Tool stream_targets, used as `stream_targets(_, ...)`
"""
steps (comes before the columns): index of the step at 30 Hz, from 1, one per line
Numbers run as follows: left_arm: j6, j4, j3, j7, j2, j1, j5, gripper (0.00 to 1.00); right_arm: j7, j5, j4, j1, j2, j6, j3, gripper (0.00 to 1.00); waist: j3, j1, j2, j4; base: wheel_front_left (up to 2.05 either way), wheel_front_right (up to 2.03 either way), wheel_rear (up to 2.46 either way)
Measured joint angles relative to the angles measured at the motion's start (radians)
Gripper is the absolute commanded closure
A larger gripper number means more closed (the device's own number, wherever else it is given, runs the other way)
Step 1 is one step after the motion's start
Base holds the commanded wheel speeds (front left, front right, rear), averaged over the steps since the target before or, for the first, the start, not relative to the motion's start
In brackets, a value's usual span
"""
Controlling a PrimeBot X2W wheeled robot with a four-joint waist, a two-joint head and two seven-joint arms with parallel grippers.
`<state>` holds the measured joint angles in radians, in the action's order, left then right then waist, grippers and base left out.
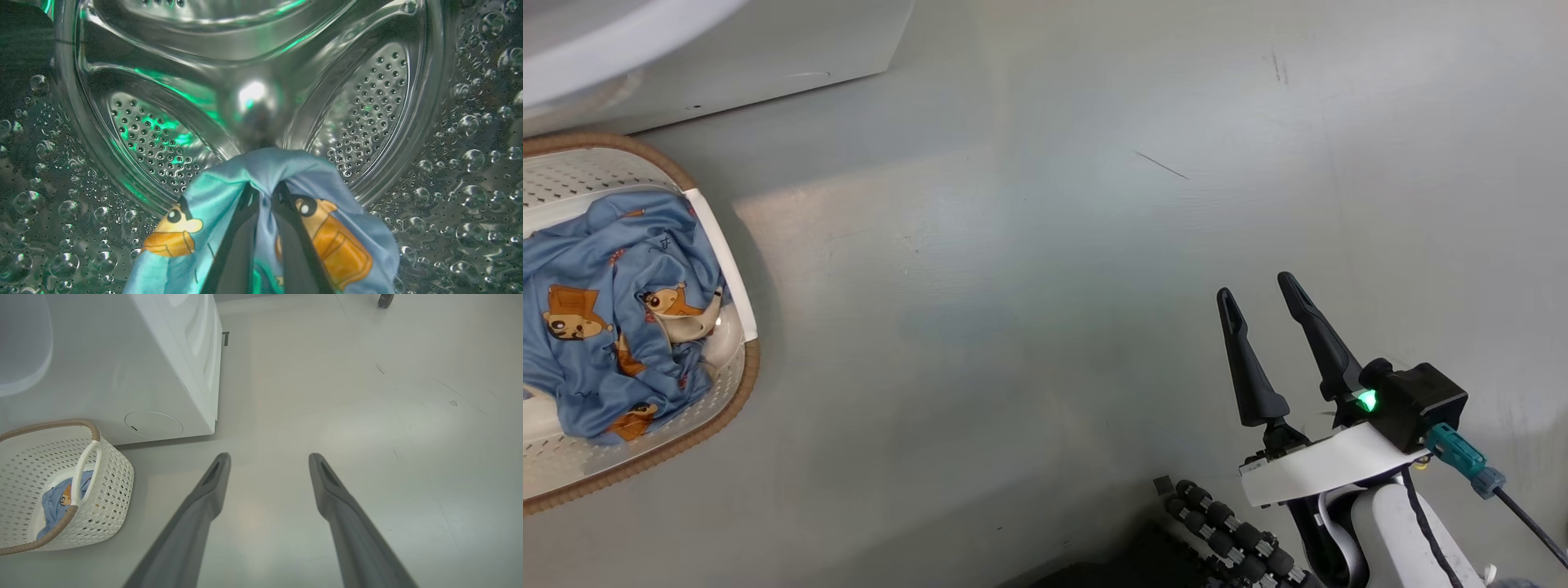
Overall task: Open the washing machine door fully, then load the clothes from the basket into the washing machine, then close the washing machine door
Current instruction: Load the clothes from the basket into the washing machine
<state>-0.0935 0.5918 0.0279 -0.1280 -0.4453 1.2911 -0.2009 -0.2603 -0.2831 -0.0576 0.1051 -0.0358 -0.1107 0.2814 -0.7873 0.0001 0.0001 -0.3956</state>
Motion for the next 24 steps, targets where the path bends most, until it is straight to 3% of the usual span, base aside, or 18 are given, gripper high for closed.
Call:
stream_targets(7,-0.002,0.044,-0.016,-0.051,-0.01,0.023,0.031,1.0,0.0,-0.004,0.0,0.0,0.0,0.001,0.005,0.0,-0.003,0.0,0.0,-0.004,0.0,0.0,0.0)
stream_targets(15,0.008,0.146,-0.054,-0.026,-0.012,0.026,0.069,1.0,0.0,-0.018,-0.005,0.006,0.0,0.009,0.015,0.0,0.005,0.0,0.0,-0.005,0.0,0.0,0.0)
stream_targets(17,0.01,0.168,-0.063,-0.02,-0.011,0.026,0.076,0.84,0.0,-0.019,-0.008,0.01,0.0,0.009,0.015,0.0,0.009,0.0,0.0,-0.005,0.0,0.0,0.0)
stream_targets(18,0.015,0.184,-0.063,-0.016,-0.011,0.026,0.08,0.64,0.0,-0.019,-0.01,0.01,0.0,0.009,0.016,0.0,0.012,0.0,0.0,-0.004,0.0,0.0,0.0)
stream_targets(19,0.015,0.197,-0.064,-0.009,-0.01,0.026,0.08,0.64,0.0,-0.02,-0.012,0.01,0.0,0.009,0.017,0.0,0.015,0.0,0.0,-0.004,0.0,0.0,0.0)
stream_targets(20,0.015,0.205,-0.065,-0.009,-0.01,0.026,0.08,0.5,0.0,-0.02,-0.013,0.01,0.0,0.009,0.017,0.0,0.019,0.0,0.0,-0.004,0.0,0.0,0.0)
stream_targets(21,0.015,0.209,-0.069,-0.005,-0.01,0.028,0.083,0.07,0.0,-0.02,-0.014,0.01,0.0,0.009,0.017,0.0,0.022,0.0,0.0,-0.004,0.0,0.0,0.0)
stream_targets(22,0.015,0.209,-0.069,-0.005,-0.01,0.028,0.083,0.0,0.0,-0.02,-0.014,0.01,0.0,0.009,0.017,0.0,0.022,0.0,0.0,-0.004,0.0,0.0,0.0)
stream_targets(24,0.016,0.219,-0.076,0.004,-0.008,0.043,0.088,0.0,0.0,-0.02,-0.014,0.01,0.0,0.009,0.017,0.0,0.027,0.0,0.0,-0.003,0.0,0.0,0.0)
